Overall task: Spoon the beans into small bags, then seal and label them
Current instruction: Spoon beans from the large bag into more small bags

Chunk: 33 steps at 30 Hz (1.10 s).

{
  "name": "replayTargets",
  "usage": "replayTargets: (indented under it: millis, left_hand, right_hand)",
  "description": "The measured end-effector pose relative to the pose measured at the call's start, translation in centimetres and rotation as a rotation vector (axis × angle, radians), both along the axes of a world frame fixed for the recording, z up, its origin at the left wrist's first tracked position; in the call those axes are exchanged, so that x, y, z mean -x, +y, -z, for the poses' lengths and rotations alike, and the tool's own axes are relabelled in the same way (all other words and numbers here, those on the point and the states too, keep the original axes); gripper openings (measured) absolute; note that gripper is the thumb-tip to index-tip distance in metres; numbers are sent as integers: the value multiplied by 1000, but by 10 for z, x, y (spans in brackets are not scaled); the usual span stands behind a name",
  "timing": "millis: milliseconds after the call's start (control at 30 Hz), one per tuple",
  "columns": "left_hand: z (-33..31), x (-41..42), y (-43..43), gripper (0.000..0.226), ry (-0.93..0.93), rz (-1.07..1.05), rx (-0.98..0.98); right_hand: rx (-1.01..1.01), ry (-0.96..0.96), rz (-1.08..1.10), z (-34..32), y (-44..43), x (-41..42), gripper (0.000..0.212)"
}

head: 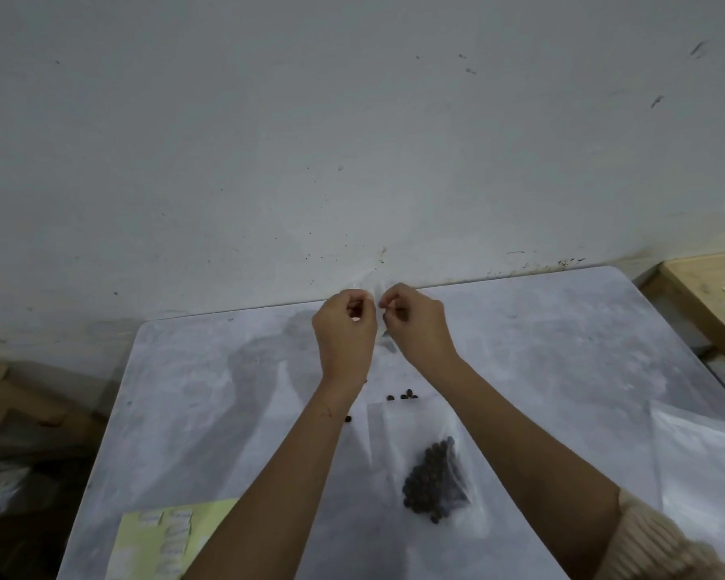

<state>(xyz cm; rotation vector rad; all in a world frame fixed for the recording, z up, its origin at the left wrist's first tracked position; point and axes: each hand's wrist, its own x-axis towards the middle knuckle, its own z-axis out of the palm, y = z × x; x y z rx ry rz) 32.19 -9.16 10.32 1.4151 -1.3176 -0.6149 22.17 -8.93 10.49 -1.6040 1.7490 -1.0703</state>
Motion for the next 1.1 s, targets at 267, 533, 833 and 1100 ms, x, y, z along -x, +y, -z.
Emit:
replayTargets:
  millis: [267,533,833,1100]
  left_hand:
    - [12,-25,-4,66,-3,475,-142]
    - [19,-34,-19,123,-552,554,-42]
    - [24,-32,-19,100,-605,509,99]
    - [31,-37,-18,102,-761,530,-6]
  right_hand:
    - [-204,-5,-138,-22,-12,26,35]
    - [-241,61,-284,-36,-5,25,9]
    - [-294,126,-368,-38,-1,26,18]
    - [-362,-10,-346,-17,-1,32,13]
